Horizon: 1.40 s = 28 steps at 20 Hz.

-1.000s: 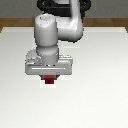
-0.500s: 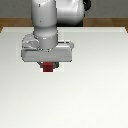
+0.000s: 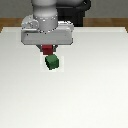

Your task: Place the red cube on top of the green cube.

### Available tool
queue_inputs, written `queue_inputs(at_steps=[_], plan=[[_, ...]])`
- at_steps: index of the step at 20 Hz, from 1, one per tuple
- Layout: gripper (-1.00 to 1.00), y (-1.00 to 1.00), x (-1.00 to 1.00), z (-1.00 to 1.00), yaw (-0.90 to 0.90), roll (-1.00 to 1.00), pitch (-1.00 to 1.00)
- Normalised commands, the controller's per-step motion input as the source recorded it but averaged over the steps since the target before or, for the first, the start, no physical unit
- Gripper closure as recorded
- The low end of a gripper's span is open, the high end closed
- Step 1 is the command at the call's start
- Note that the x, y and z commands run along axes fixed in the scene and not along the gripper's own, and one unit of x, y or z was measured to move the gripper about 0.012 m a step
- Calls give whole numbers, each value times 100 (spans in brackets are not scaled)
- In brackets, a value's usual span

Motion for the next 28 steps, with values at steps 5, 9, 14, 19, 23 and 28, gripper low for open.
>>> queue_inputs(at_steps=[5, 9, 14, 19, 23, 28], plan=[[100, 20, -40, 0, 0, 0, 0], [100, 0, 0, -25, 0, 0, 0], [100, -7, 0, -80, 0, 0, 0], [100, 0, 0, 0, 0, 0, 0], [-100, 0, 0, 0, 0, 0, 0], [-100, 0, 0, 0, 0, 0, 0]])
